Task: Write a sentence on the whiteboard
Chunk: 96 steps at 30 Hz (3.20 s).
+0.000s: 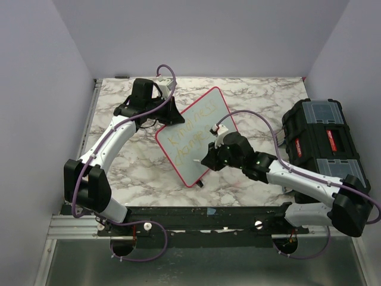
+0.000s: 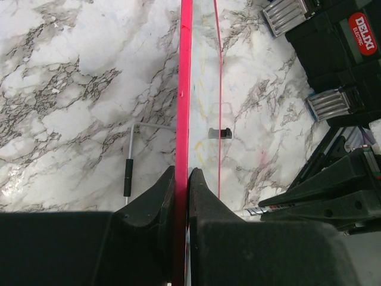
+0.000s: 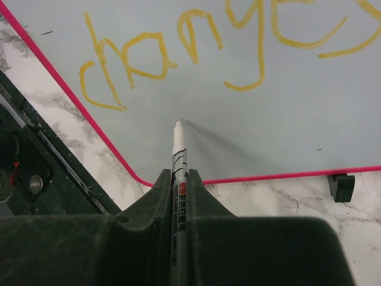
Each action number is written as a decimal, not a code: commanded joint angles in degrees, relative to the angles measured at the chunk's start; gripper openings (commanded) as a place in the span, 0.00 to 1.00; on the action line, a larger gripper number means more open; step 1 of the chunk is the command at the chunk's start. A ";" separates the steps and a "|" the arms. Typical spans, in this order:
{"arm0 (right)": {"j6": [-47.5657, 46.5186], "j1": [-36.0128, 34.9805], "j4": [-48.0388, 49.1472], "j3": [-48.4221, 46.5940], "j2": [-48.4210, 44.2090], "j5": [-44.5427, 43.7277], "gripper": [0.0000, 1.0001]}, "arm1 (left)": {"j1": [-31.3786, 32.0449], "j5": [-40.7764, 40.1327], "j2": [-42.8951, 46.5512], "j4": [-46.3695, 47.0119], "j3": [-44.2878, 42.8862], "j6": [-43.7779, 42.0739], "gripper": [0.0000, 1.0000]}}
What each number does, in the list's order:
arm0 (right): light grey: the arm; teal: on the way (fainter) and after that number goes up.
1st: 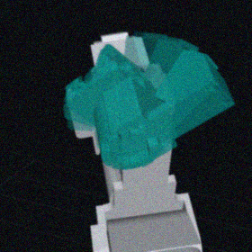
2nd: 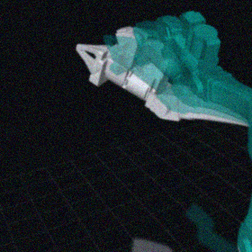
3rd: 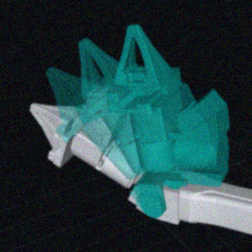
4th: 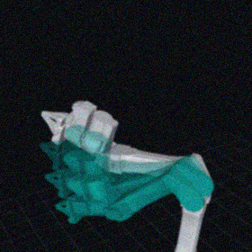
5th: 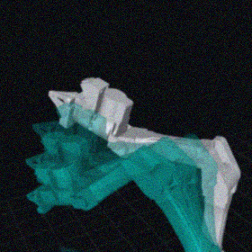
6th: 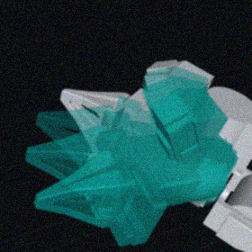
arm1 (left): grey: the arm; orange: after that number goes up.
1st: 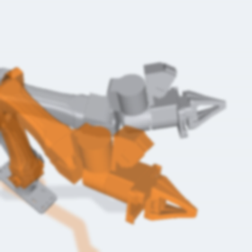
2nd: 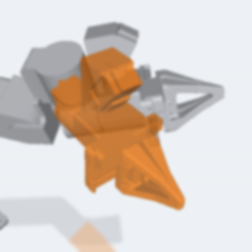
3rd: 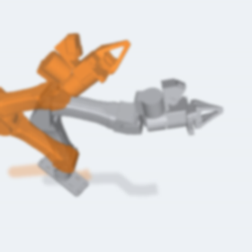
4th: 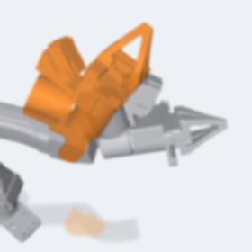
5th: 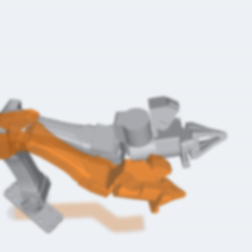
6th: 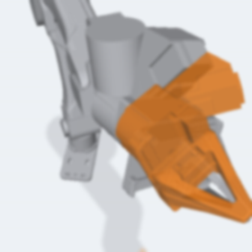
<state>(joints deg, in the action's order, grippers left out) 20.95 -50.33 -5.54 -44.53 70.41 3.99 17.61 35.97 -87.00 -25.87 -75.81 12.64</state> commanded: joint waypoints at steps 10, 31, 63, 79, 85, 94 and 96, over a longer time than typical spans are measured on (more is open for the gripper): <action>0.31 -0.57 2.55 1.27 2.84 -2.67 0.01 | 0.06 -8.72 0.00 -2.69 0.84 -8.06 0.00; 3.51 -1.09 2.08 6.27 1.94 -6.99 0.01 | 0.15 -8.81 0.26 -3.03 0.66 -8.14 0.00; 6.65 -1.04 -0.42 2.94 -2.35 -14.49 0.01 | 0.50 -9.55 0.96 -3.53 0.22 -7.72 0.00; 7.38 -1.01 1.76 5.73 2.71 -13.23 0.01 | 0.85 -10.21 1.31 -3.92 0.40 -7.77 0.00; 8.36 -1.01 0.10 7.20 3.15 -12.75 0.01 | 0.85 -10.64 1.68 -3.91 0.59 -7.89 0.00; 10.63 -1.02 -2.62 9.10 -0.37 -12.07 0.01 | 0.85 -10.74 1.09 -4.18 0.06 -7.99 0.00; 10.76 -1.01 -3.49 8.18 -1.75 -12.07 0.01 | 0.85 -10.78 1.08 -4.22 0.05 -7.94 0.00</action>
<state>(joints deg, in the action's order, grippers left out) 30.44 -51.37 -7.27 -35.97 70.87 -8.47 18.41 34.68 -85.91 -26.26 -75.85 10.55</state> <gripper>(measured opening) 0.109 0.113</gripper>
